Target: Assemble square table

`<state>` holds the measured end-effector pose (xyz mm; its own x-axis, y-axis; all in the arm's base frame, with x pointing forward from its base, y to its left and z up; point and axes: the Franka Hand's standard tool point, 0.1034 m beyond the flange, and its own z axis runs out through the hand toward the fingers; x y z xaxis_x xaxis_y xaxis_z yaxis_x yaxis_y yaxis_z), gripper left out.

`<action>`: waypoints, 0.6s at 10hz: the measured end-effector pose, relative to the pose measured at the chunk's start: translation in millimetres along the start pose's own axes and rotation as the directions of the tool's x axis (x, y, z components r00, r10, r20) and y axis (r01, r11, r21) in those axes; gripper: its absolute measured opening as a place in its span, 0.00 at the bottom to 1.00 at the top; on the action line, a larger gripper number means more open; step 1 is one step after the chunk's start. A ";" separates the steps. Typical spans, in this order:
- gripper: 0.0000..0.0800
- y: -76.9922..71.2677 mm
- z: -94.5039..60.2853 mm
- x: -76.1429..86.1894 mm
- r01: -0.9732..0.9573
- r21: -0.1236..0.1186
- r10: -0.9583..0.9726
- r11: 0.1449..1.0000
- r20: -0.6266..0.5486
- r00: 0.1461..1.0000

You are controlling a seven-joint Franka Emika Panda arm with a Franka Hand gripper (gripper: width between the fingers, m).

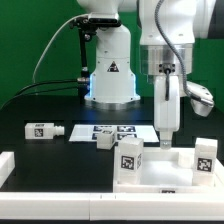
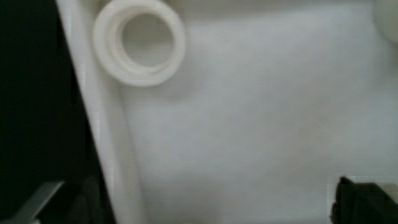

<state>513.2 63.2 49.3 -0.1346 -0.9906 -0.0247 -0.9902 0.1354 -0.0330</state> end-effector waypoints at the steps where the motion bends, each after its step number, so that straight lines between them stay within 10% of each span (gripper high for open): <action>1: 0.81 12.4 10.1 1.8 0.015 -0.012 -0.015 1.000 -0.017 1.000; 6: 0.81 27.0 42.5 -4.2 0.043 -0.033 -0.045 0.999 -0.067 0.997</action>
Offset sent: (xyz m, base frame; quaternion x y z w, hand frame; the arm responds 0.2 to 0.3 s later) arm -0.0086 0.0121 -0.0368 0.0130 0.0230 0.0267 0.9993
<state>488.6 71.9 6.1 -0.0920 -0.9948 0.0433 -0.9958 0.0921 -0.0012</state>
